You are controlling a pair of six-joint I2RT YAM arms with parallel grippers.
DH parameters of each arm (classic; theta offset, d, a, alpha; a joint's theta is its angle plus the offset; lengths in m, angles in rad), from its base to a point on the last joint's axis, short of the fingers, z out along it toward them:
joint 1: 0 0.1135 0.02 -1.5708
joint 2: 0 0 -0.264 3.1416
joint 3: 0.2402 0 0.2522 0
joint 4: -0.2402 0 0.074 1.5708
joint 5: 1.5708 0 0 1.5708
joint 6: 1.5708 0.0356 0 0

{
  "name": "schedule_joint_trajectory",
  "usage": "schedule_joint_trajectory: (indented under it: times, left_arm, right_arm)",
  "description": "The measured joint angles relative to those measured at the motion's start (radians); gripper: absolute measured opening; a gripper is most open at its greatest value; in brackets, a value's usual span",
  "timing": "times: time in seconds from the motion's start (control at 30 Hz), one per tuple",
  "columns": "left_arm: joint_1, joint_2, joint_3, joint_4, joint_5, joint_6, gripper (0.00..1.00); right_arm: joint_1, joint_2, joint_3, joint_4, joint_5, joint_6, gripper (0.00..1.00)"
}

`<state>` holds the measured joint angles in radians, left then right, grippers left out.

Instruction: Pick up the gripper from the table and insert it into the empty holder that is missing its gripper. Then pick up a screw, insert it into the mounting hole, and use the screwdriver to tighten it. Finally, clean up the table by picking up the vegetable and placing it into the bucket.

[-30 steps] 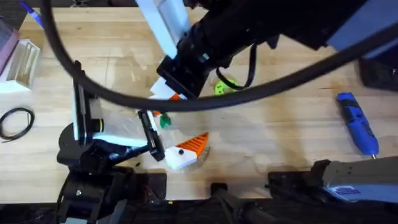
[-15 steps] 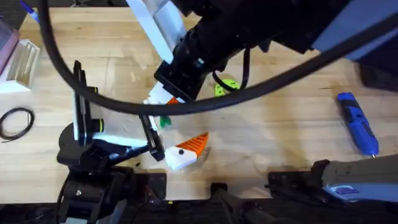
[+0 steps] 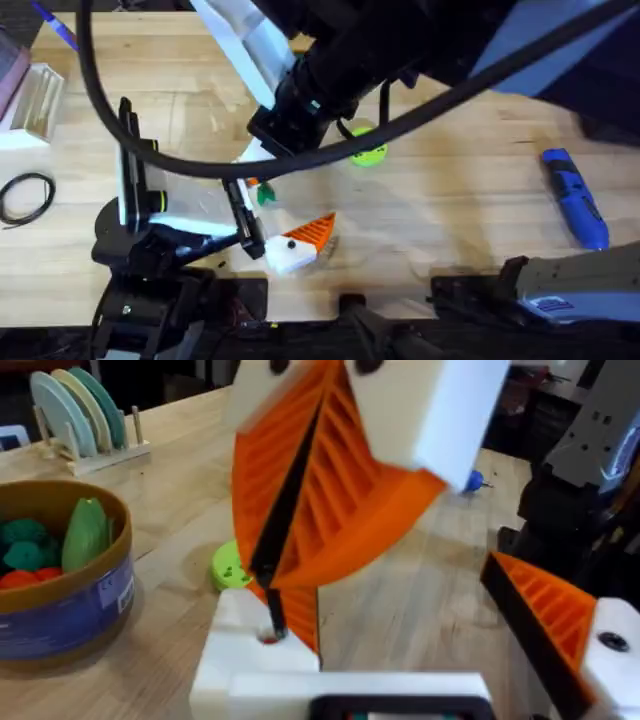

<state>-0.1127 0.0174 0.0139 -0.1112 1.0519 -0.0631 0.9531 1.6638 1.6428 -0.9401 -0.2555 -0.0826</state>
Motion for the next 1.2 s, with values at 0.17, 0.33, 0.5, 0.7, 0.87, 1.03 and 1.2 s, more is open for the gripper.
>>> schedule_joint_trajectory:
  times: [0.17,0.33,0.5,0.7,0.87,1.03,1.2]
  left_arm:
    - [0.0,0.0,0.0,0.0,0.0,-0.001,0.986]
    - [0.0,0.0,0.0,0.0,0.002,0.0,0.986]
    - [0.0,0.0,0.0,0.0,0.002,0.0,0.985]
    - [0.0,0.0,0.0,0.0,0.003,0.0,0.986]
    - [0.0,0.0,0.0,0.0,0.003,0.0,0.985]
    - [0.0,0.0,0.0,0.0,0.003,0.0,0.986]
    - [0.0,0.0,0.0,0.0,0.003,0.0,0.986]
  right_arm:
    - [0.0,0.004,0.0,0.004,0.0,0.0,0.007]
    - [0.0,0.012,0.0,0.022,0.0,0.0,0.007]
    - [0.0,0.02,0.0,0.027,0.0,0.0,0.007]
    - [0.0,0.02,0.0,0.027,0.0,0.0,0.007]
    - [0.0,0.02,0.0,0.003,0.0,0.0,0.007]
    - [0.0,0.02,0.0,-0.009,0.003,0.0,0.007]
    - [0.0,0.02,0.0,-0.011,0.004,0.0,0.007]
